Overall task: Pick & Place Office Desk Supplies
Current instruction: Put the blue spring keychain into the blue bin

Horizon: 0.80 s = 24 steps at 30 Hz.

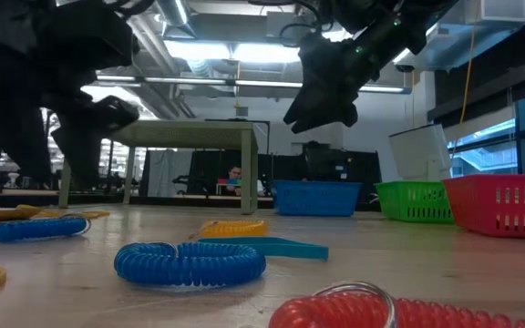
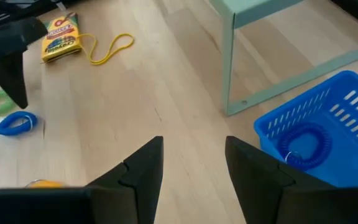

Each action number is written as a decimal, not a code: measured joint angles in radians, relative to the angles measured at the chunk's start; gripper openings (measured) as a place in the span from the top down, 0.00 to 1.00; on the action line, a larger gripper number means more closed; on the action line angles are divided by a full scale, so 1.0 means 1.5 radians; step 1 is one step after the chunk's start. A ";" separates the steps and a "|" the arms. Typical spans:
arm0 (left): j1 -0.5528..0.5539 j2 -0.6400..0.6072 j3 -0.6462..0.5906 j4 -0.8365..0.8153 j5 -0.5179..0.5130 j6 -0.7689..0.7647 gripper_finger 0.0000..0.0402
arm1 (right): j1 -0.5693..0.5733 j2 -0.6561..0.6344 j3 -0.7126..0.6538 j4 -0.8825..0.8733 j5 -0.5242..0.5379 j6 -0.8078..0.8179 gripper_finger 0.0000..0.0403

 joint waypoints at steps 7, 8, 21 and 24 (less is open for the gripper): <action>-0.016 0.048 0.000 0.006 -0.038 -0.039 0.53 | 0.009 0.000 0.000 0.000 0.000 0.000 0.57; -0.016 0.059 0.000 0.008 -0.024 -0.042 0.53 | 0.009 0.000 0.000 0.000 0.000 0.000 0.57; -0.017 0.116 0.002 0.016 -0.034 0.009 0.64 | 0.009 0.001 0.000 0.000 0.023 0.000 0.57; -0.017 0.116 0.002 0.040 -0.026 0.034 0.76 | 0.009 0.001 0.000 0.000 0.023 0.000 0.57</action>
